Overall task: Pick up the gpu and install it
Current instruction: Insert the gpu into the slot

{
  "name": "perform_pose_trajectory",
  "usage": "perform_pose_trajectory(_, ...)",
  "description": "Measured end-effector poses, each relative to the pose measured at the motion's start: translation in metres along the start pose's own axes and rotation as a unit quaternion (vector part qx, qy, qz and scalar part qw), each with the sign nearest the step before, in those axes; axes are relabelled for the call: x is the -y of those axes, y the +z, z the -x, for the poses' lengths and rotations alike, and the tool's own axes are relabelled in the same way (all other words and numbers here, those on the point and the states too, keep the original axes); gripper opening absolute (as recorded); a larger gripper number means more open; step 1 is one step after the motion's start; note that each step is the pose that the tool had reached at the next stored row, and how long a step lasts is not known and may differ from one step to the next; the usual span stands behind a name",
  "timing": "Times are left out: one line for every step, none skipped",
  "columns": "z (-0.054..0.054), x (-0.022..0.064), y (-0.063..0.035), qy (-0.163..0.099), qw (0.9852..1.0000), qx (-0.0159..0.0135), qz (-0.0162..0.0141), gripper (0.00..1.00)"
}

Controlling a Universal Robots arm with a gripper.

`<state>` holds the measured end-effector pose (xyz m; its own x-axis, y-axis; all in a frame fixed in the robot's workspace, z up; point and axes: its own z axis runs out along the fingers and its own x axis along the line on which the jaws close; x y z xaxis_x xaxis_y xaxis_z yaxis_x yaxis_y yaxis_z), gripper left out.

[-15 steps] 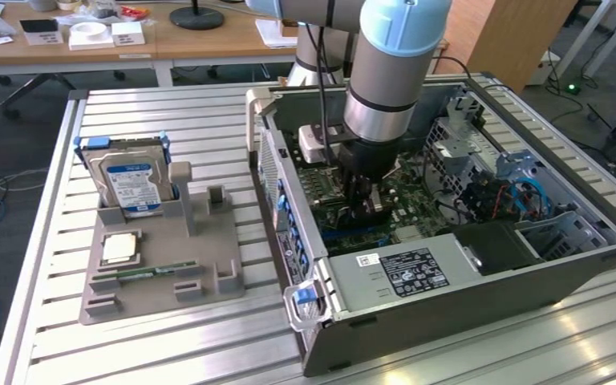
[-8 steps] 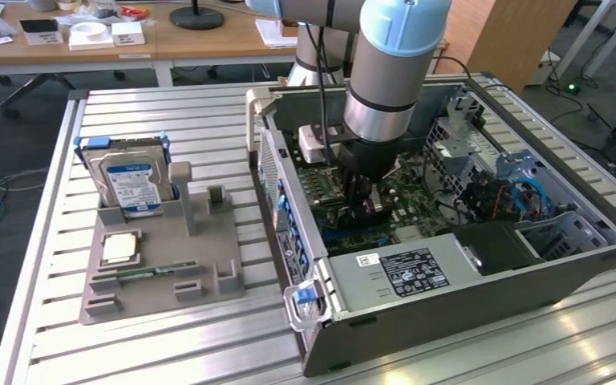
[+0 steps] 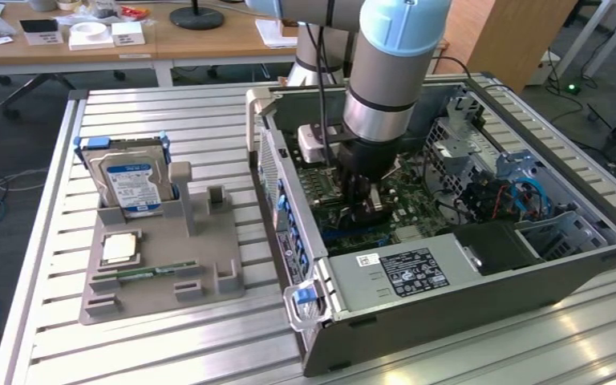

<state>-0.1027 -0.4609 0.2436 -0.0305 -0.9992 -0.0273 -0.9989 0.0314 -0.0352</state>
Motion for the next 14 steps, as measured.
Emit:
perform_pose_trajectory(0.0003,0.0002,-0.0012,0.000,1.0000,0.0001,-0.0001,0.39)
perform_pose_trajectory(0.0007,0.0003,-0.0033,0.000,1.0000,0.0001,-0.0001,0.39)
perform_pose_trajectory(0.0009,0.0005,-0.0054,0.000,1.0000,0.0001,-0.0001,0.39)
perform_pose_trajectory(0.0011,0.0006,-0.0071,0.000,1.0000,0.0001,-0.0001,0.39)
perform_pose_trajectory(0.0012,0.0006,-0.0084,0.000,1.0000,0.0001,-0.0001,0.39)
perform_pose_trajectory(0.0012,0.0006,-0.0095,0.000,1.0000,0.0001,-0.0001,0.39)
perform_pose_trajectory(0.0012,0.0007,-0.0102,0.000,1.0000,0.0001,-0.0001,0.39)
perform_pose_trajectory(0.0013,0.0007,-0.0102,0.000,1.0000,0.0003,-0.0001,0.39)
perform_pose_trajectory(0.0013,0.0007,-0.0102,0.000,1.0000,0.0002,-0.0001,0.39)
perform_pose_trajectory(0.0013,0.0009,-0.0103,0.000,1.0000,0.0002,-0.0001,0.39)
perform_pose_trajectory(0.0013,0.0017,-0.0104,0.000,1.0000,0.0001,0.0000,0.39)
perform_pose_trajectory(0.0013,0.0028,-0.0103,0.000,1.0000,0.0001,0.0001,0.39)
perform_pose_trajectory(0.0013,0.0037,-0.0103,0.000,1.0000,0.0001,0.0001,0.39)
perform_pose_trajectory(0.0013,0.0038,-0.0103,0.000,1.0000,0.0000,0.0002,0.39)
